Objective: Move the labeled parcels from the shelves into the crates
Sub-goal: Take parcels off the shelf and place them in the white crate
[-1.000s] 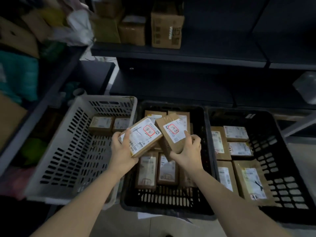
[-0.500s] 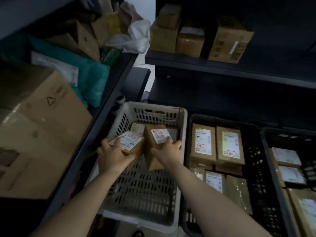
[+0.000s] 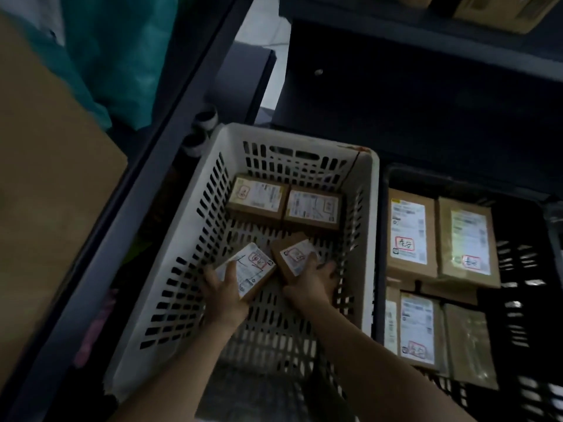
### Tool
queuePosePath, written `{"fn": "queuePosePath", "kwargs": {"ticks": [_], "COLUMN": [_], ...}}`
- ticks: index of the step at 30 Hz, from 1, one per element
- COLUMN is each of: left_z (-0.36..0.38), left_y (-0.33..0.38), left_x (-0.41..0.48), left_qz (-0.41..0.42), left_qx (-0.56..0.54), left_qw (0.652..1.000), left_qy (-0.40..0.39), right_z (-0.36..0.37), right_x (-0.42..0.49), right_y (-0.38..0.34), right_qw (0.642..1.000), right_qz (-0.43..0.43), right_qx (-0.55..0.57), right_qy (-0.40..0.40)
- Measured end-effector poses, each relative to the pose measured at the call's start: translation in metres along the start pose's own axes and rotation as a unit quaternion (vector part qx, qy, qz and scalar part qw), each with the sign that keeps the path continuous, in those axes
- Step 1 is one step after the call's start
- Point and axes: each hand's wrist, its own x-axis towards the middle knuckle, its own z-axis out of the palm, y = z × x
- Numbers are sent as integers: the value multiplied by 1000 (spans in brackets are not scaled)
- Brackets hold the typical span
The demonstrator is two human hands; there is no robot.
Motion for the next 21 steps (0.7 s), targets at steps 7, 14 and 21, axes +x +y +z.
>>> {"fn": "queuePosePath", "kwargs": {"ticks": [7, 14, 21], "left_z": [19, 14, 10], "left_y": [-25, -6, -8], "left_x": [32, 40, 48], "left_qz": [38, 88, 70], "left_qx": [100, 320, 306], "left_qw": [993, 943, 949], "left_qy": [-51, -16, -19], "right_z": [-8, -10, 7], "right_x": [50, 89, 96], "right_y": [-6, -15, -32], "right_qw": [961, 926, 929], "right_qz": [-153, -160, -214], "right_qx": [-230, -342, -300], "right_qy": [19, 9, 8]}}
